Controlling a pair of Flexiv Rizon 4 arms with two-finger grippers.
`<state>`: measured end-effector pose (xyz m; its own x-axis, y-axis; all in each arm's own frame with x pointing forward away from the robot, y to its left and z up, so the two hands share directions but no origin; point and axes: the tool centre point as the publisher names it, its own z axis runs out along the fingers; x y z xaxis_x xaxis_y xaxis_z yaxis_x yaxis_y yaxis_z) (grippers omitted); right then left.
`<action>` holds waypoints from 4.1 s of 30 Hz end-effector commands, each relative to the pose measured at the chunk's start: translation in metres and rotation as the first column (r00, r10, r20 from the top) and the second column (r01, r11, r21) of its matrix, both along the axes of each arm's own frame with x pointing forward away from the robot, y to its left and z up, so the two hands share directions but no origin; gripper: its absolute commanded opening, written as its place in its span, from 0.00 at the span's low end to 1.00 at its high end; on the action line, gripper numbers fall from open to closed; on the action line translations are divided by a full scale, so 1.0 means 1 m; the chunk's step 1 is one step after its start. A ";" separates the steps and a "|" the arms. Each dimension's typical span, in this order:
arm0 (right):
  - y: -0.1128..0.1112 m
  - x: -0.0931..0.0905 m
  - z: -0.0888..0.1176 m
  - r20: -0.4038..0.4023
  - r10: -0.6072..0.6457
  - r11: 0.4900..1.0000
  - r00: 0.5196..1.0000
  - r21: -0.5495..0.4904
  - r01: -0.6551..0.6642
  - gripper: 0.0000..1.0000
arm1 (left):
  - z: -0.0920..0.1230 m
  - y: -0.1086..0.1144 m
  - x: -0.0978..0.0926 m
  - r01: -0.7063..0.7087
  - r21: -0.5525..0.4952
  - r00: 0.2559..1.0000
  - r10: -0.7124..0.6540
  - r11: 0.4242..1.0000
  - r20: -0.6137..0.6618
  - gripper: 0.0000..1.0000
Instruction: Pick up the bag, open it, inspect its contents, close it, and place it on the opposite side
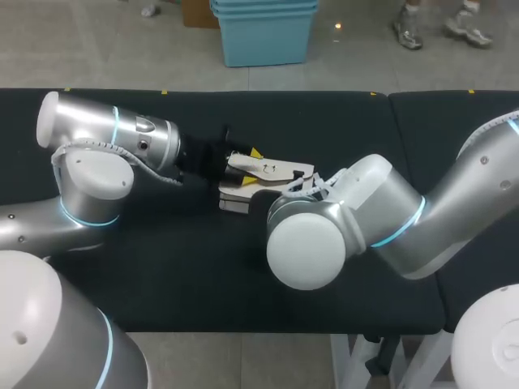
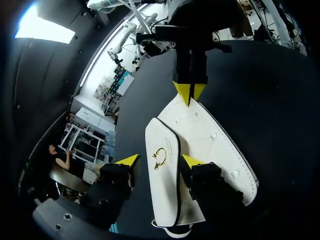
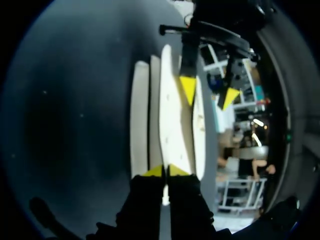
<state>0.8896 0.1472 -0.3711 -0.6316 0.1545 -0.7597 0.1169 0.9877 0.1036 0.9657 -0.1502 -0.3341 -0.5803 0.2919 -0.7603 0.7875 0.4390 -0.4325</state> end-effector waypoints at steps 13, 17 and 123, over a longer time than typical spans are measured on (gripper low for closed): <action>-0.004 -0.008 0.029 -0.060 0.087 0.995 0.994 0.044 -0.085 1.00 | 0.040 0.016 -0.010 -0.113 -0.042 0.984 0.106 0.993 -0.140 1.00; -0.006 -0.008 0.051 -0.104 0.122 0.991 0.987 0.060 -0.116 1.00 | 0.051 0.020 -0.005 -0.192 -0.022 0.954 0.181 0.981 -0.239 1.00; -0.046 0.039 0.038 -0.994 0.081 -0.118 0.068 0.058 0.991 0.81 | 0.004 0.063 0.010 -0.242 0.727 -0.773 0.325 0.642 -0.545 1.00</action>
<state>0.9220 0.0995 -0.3260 0.1999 0.6877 0.6979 0.9695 -0.2420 -0.0393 0.9663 -0.0842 -0.3216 -0.0857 -0.6131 0.7853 -0.9807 0.1908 0.0420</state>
